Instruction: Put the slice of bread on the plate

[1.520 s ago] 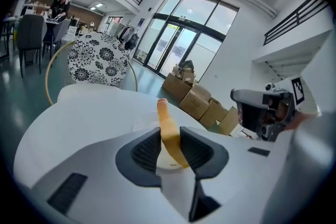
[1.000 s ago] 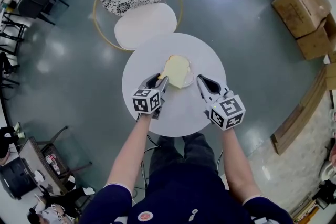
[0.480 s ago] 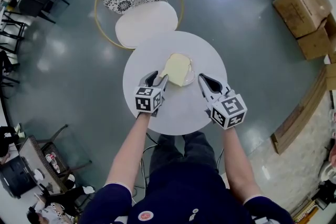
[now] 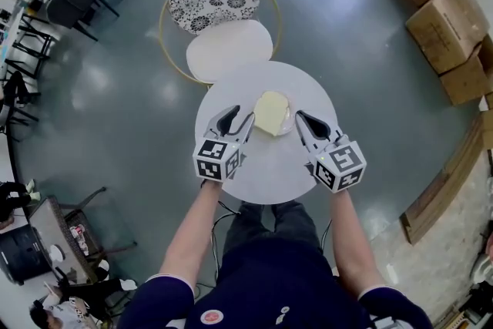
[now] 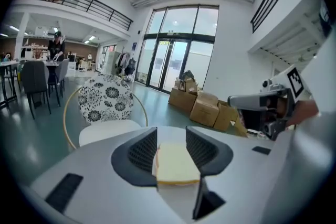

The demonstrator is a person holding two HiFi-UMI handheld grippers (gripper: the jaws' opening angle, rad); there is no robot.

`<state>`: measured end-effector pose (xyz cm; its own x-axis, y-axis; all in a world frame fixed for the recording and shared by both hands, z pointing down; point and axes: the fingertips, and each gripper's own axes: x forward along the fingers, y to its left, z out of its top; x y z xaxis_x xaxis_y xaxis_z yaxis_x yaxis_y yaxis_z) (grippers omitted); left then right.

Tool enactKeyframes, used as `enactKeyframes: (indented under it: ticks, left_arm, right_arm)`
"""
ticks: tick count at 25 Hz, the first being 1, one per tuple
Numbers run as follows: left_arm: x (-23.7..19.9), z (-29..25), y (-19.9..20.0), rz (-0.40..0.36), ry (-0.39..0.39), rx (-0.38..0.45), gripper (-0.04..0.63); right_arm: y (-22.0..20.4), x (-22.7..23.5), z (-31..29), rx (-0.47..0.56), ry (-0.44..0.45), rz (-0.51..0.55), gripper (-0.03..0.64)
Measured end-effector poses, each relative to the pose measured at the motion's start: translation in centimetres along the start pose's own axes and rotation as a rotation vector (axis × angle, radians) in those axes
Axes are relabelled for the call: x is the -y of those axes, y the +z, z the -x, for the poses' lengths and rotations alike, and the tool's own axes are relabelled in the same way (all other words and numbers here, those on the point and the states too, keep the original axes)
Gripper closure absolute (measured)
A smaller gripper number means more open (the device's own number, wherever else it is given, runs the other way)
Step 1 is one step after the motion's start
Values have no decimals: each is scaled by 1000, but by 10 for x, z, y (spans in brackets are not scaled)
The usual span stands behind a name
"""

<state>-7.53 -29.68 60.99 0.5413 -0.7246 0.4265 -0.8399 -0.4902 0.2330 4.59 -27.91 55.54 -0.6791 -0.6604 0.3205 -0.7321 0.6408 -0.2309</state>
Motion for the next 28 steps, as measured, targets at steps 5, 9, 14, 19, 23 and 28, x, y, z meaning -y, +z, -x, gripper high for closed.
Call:
enactKeyframes:
  ticks: [5, 9, 14, 19, 23, 28]
  left_arm:
    - [20, 25, 56, -82, -20, 111, 473]
    - [38, 45, 88, -120, -42, 177, 526]
    - [59, 63, 113, -180, -66, 225, 588]
    - [78, 81, 127, -201, -101, 245, 589]
    - [92, 90, 137, -212, -123, 255, 589]
    - [104, 101, 155, -222, -131, 283, 589]
  right_arm:
    - [27, -15, 1, 47, 26, 35, 609]
    - [50, -30, 4, 84, 48, 67, 609]
    - [75, -46, 13, 123, 73, 106, 609]
    - [95, -61, 25, 162, 81, 146, 609]
    - [111, -68, 31, 191, 87, 178, 609]
    - [135, -75, 42, 226, 97, 227, 609]
